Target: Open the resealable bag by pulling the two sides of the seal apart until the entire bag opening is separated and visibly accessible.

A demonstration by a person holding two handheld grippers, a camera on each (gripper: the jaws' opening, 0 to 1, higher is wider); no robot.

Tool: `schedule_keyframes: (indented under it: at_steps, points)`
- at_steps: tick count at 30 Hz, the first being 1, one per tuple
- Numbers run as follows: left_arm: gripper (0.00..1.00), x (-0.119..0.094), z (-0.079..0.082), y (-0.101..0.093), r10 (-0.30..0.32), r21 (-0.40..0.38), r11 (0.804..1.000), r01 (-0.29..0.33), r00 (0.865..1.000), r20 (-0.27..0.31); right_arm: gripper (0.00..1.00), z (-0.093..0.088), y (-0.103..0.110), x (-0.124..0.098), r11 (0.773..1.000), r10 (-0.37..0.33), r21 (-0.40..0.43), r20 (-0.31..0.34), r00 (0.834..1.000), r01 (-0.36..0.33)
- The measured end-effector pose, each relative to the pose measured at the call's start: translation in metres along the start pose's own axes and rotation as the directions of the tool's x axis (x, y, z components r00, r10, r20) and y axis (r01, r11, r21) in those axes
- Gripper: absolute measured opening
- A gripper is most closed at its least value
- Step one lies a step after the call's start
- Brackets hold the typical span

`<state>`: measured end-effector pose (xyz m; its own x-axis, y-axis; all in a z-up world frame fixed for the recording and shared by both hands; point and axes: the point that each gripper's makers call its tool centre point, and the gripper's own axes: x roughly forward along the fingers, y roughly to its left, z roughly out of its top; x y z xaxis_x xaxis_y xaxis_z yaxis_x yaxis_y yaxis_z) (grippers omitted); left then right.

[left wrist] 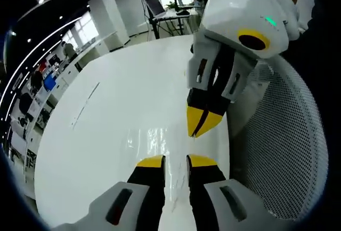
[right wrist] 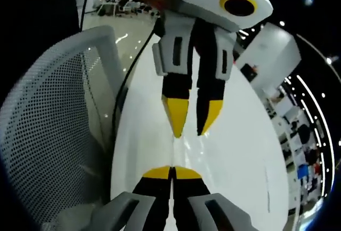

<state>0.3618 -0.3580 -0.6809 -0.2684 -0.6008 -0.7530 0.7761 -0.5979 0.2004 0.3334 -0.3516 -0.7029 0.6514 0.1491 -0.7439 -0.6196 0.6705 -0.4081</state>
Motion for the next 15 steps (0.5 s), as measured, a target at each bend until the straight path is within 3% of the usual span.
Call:
schedule_keyframes:
  at_steps: [6,12,15]
  points:
    - [0.1,0.004,-0.007,-0.005,-0.027,-0.025,0.999,0.027,0.999,-0.024,0.0,0.006,0.003,0.002,0.995,-0.004,-0.098,-0.008,1.0,0.003]
    - [0.11,0.006,-0.014,-0.006,-0.025,-0.007,1.0,0.024,0.998,-0.049,0.0,0.012,0.002,0.001,0.994,-0.006,-0.105,0.007,1.0,0.007]
    - [0.05,0.007,-0.016,-0.007,-0.027,-0.009,1.0,0.026,0.998,-0.058,0.0,0.015,0.002,0.001,0.994,-0.018,-0.106,0.013,1.0,0.019]
